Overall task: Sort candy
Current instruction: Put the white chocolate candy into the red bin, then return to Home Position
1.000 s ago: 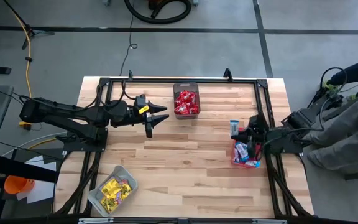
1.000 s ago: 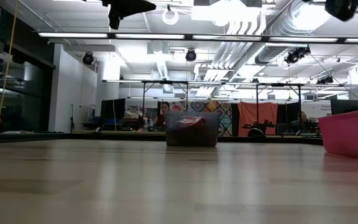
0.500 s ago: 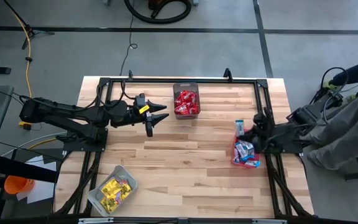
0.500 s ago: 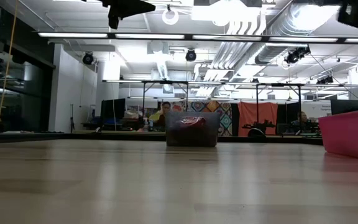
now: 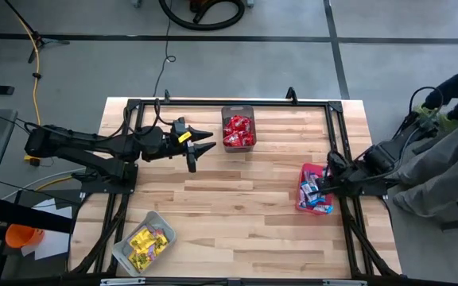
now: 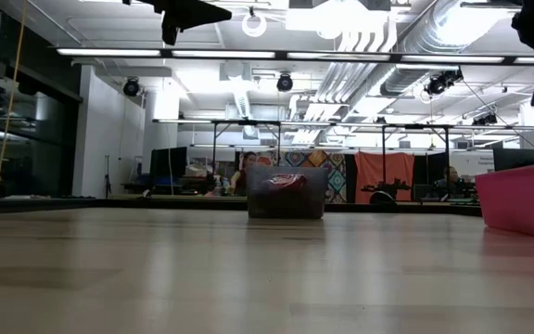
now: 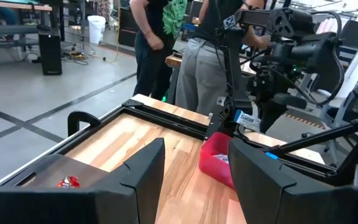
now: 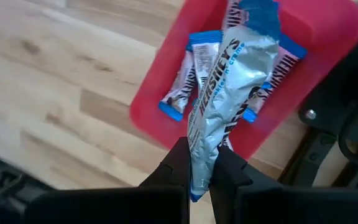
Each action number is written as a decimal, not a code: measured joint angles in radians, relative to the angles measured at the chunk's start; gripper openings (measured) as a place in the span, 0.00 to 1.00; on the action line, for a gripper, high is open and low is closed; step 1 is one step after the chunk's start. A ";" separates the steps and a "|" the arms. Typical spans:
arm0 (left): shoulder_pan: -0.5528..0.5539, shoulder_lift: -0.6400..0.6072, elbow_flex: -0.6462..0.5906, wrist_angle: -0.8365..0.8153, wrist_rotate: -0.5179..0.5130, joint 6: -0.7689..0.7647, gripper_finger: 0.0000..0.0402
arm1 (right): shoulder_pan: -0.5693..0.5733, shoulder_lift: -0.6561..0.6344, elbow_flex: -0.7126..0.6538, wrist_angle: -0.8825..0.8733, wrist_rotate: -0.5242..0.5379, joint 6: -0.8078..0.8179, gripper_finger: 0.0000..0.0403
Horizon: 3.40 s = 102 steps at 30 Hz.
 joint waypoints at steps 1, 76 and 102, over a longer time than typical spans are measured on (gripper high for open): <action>0.000 0.000 0.000 0.000 0.000 0.001 0.41 | 0.000 0.012 0.000 -0.003 0.000 0.021 0.04; -0.157 -0.653 -0.248 -0.098 0.123 0.179 0.00 | -0.700 0.235 0.217 1.158 -0.203 -1.596 0.01; -0.137 -1.025 -0.744 0.184 0.128 0.082 0.00 | -0.698 0.176 0.216 1.034 -0.253 -1.454 0.00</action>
